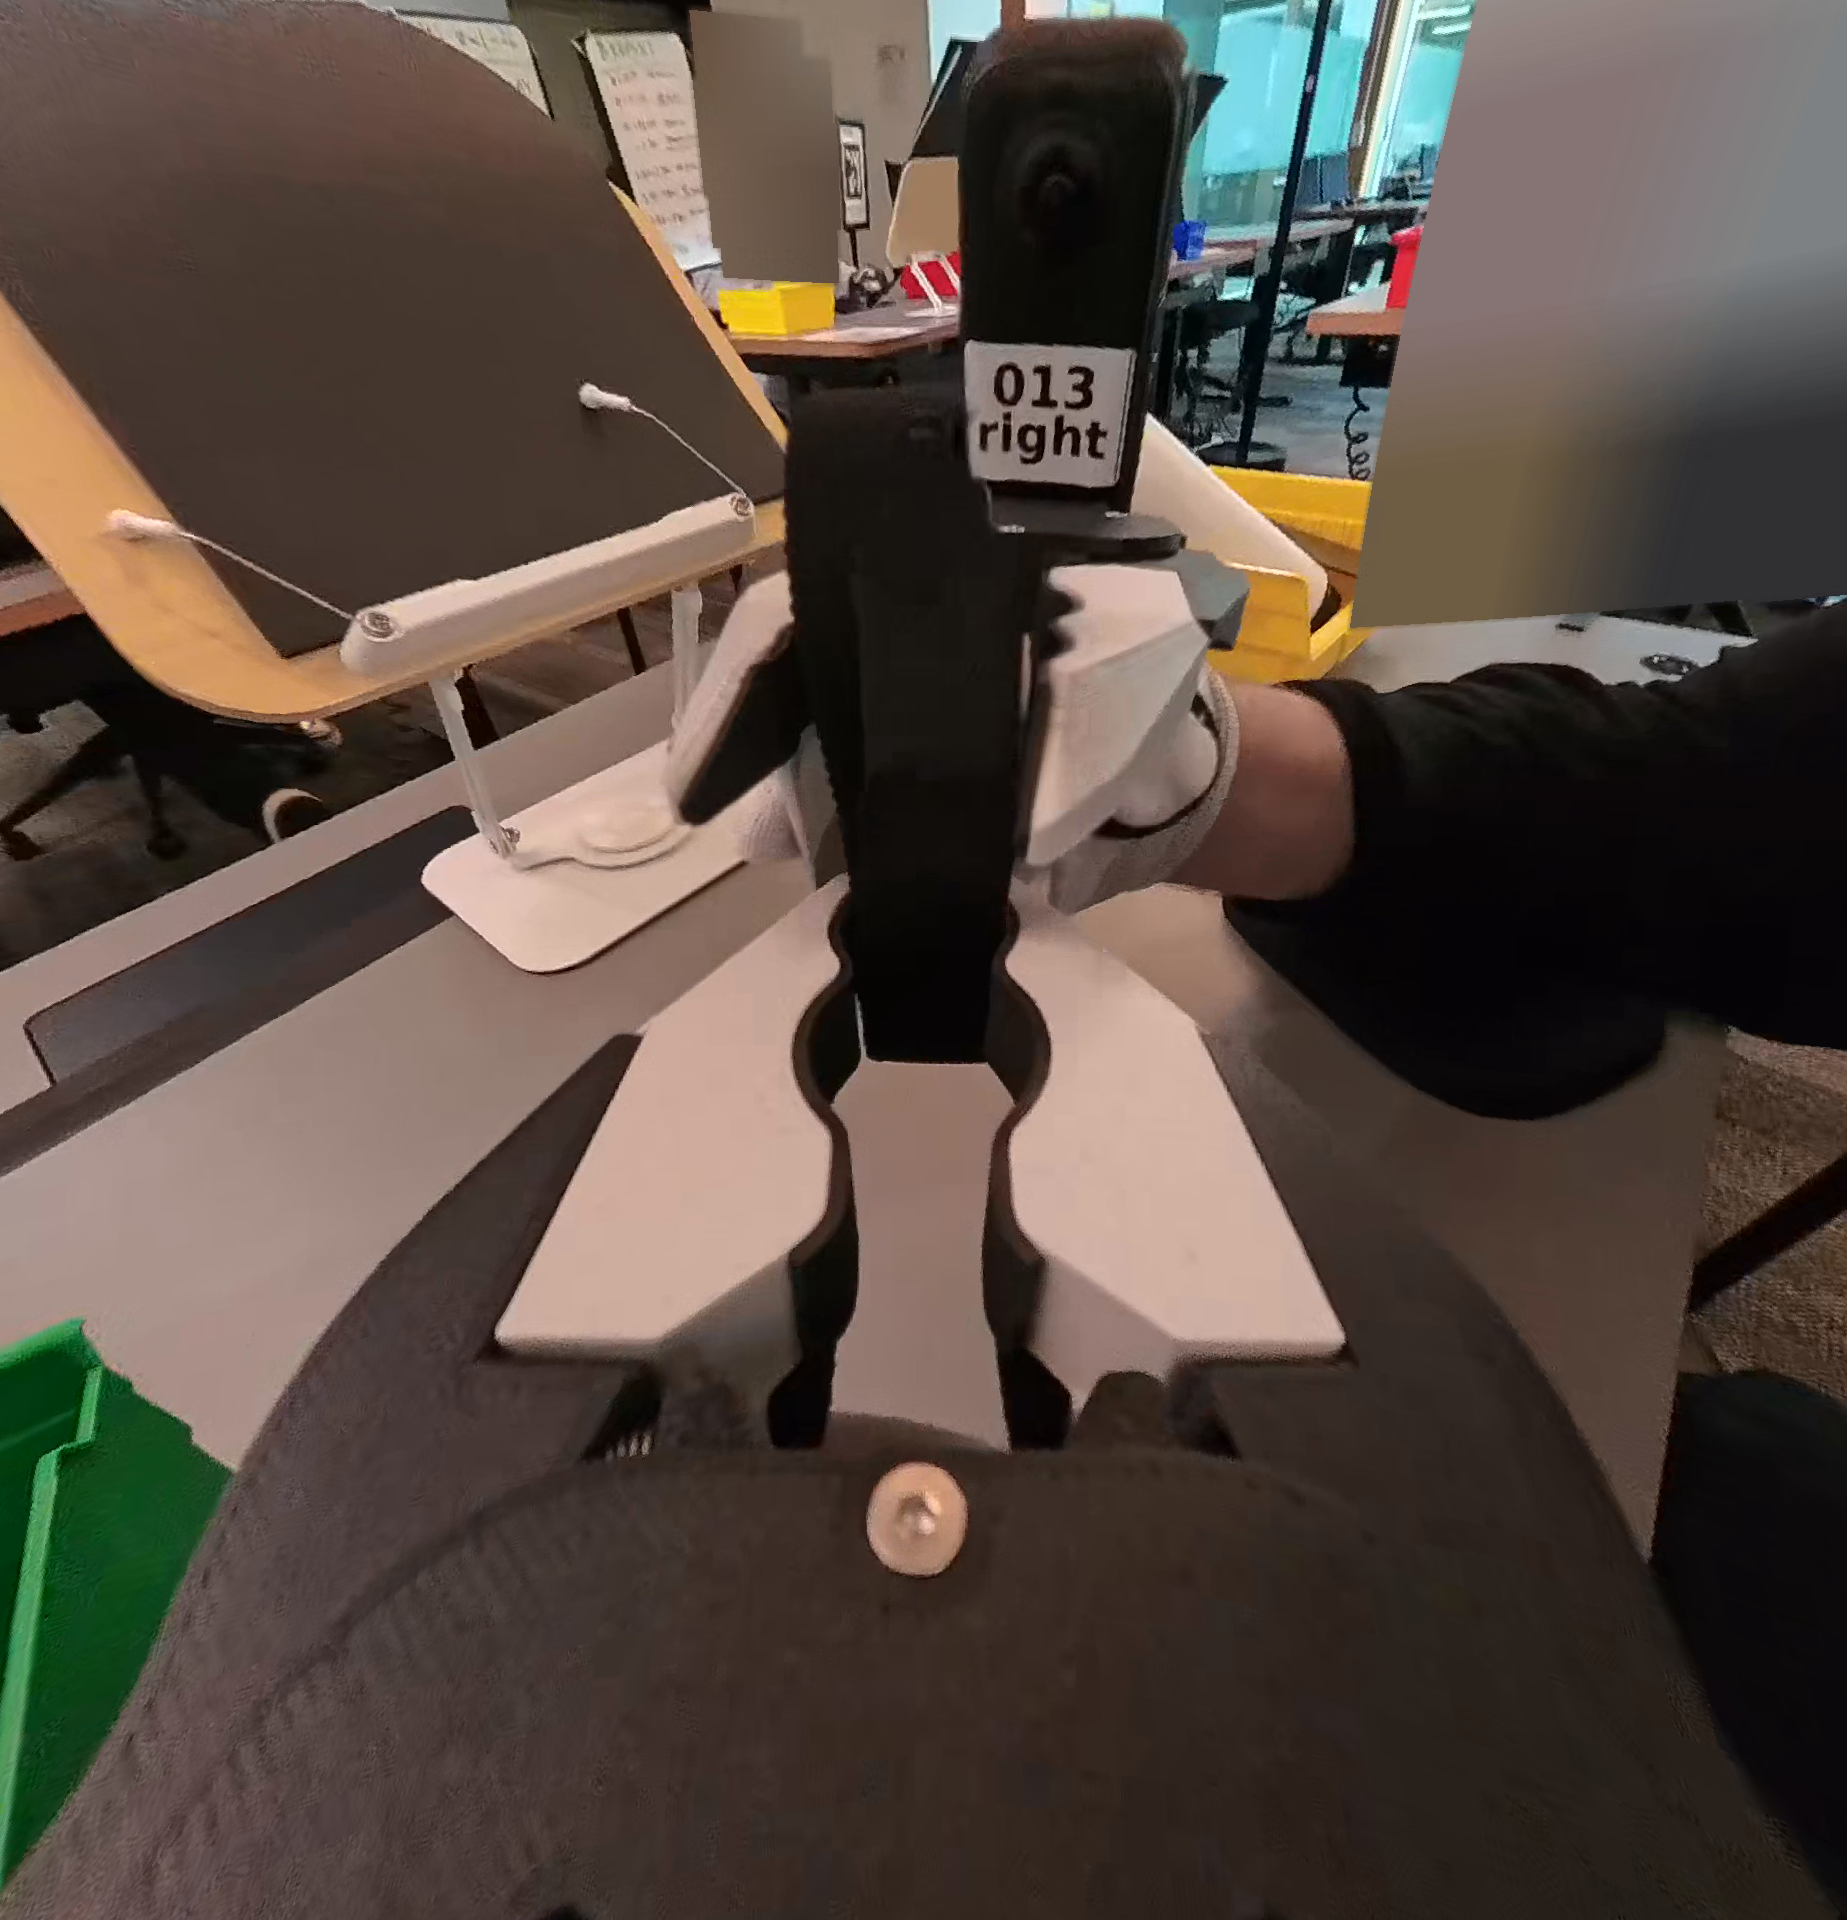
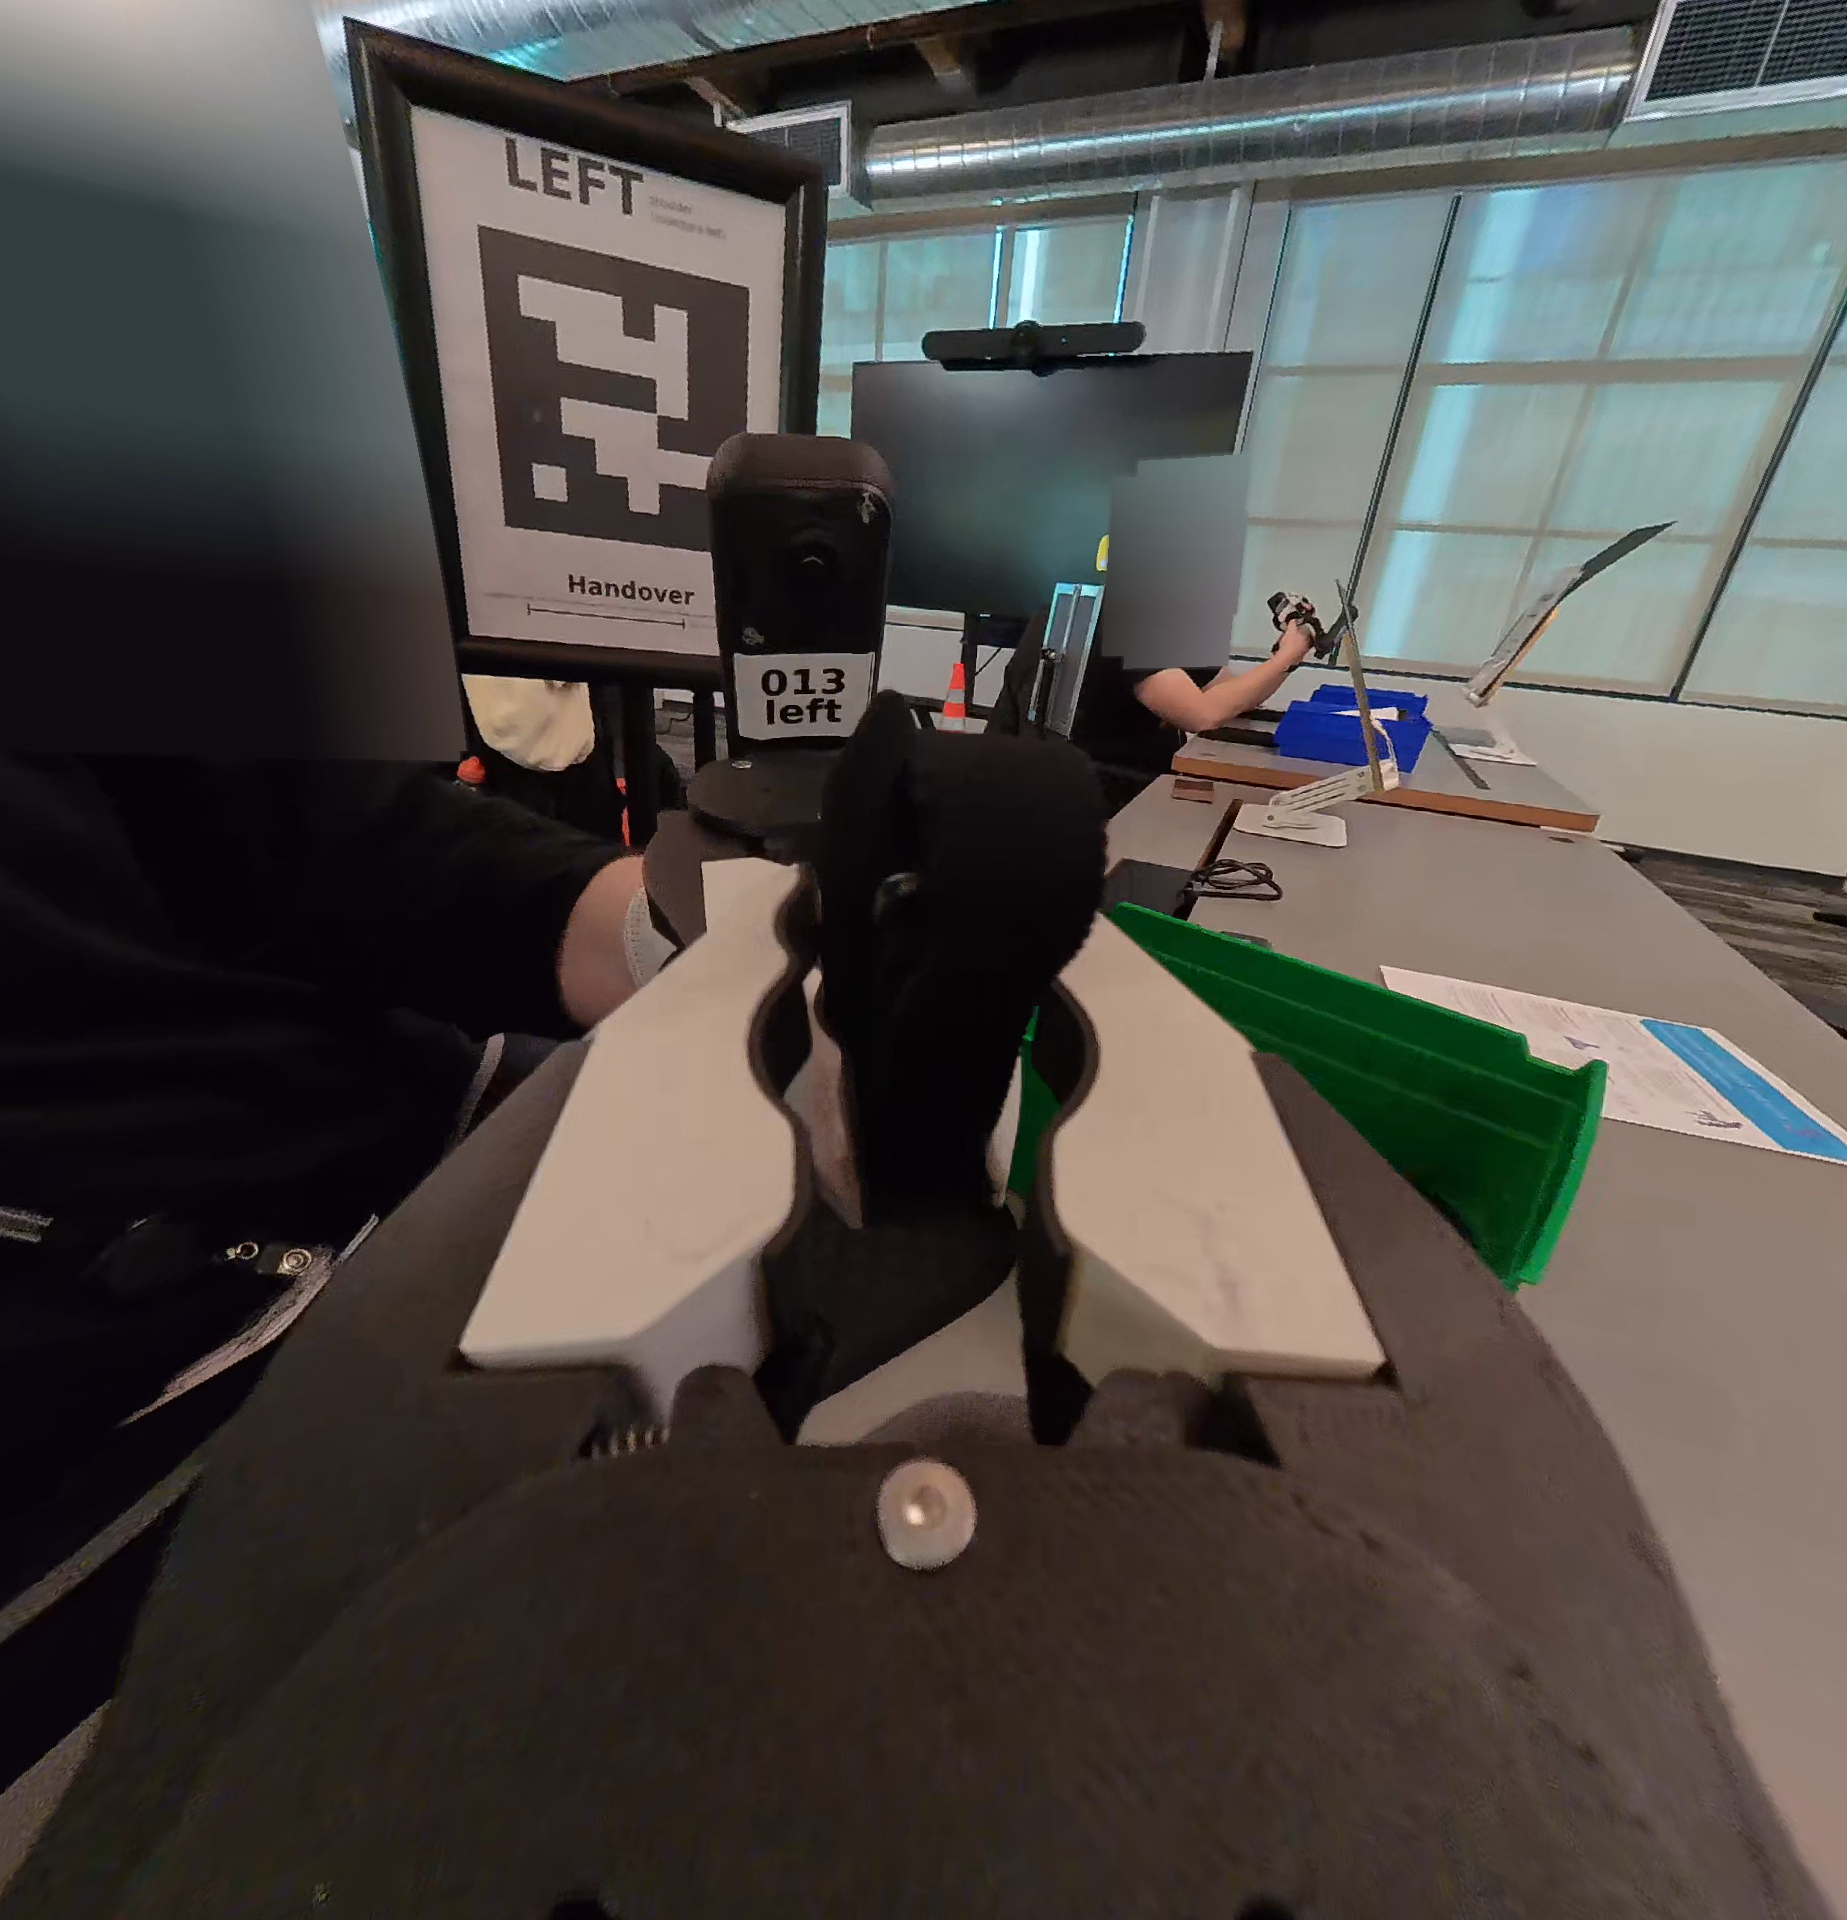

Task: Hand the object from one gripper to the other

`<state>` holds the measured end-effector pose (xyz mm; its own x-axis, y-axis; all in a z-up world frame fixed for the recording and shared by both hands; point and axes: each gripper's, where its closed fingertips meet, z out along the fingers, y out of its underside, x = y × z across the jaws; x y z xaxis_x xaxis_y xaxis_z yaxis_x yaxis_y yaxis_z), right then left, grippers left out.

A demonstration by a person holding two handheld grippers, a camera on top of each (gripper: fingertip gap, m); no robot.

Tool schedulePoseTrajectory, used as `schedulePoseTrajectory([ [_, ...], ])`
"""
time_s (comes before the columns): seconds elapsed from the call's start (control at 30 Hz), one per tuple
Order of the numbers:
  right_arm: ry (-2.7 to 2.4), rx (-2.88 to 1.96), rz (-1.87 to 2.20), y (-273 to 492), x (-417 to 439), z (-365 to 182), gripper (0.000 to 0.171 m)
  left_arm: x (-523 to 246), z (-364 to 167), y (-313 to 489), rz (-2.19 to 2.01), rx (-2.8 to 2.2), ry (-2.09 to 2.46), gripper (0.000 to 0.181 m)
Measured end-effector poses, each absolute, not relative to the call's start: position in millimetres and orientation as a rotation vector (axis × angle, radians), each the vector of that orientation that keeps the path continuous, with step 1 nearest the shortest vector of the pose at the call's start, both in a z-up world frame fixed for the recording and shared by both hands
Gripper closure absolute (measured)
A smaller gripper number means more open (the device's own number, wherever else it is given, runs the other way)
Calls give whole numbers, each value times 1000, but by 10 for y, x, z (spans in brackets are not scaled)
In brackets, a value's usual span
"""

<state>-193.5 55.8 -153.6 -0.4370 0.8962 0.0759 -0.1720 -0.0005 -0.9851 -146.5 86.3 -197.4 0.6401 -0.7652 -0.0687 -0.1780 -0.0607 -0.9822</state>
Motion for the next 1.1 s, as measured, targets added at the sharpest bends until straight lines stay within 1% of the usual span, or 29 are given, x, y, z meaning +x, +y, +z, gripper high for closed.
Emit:
schedulePoseTrajectory([
  [0.07,-1430,-801,1578,537,-1945,-1553,141,-1459,-1992,869,-577,-1598,799,165],
  [0.17,-1430,-806,1554,554,-1952,-1560,145,-1492,-1988,882,-585,-1600,777,165],
  [0.2,-1424,-803,1525,581,-1952,-1559,150,-1500,-1983,886,-576,-1597,773,164],
  [0.27,-1418,-809,1514,601,-1951,-1545,153,-1505,-1963,886,-579,-1593,763,164],
  [0.33,-1397,-816,1525,616,-1953,-1529,153,-1512,-1956,901,-559,-1591,758,164],
  [0.5,-1427,-828,1525,579,-1979,-1581,133,-1494,-1984,892,-559,-1601,769,164],
  [0.57,-1446,-820,1543,542,-1971,-1594,131,-1481,-1995,873,-576,-1603,776,164],
  [0.63,-1458,-793,1560,511,-1945,-1591,144,-1448,-1993,834,-621,-1599,789,163],
  [0.8,-1540,-773,1538,395,-1952,-1676,136,-1386,-2064,805,-635,-1624,829,163],
  [0.93,-1548,-765,1525,406,-1941,-1679,147,-1421,-2048,804,-646,-1616,812,165],
  [1.1,-1549,-748,1512,399,-1931,-1664,152,-1417,-2030,793,-654,-1606,812,167],
])
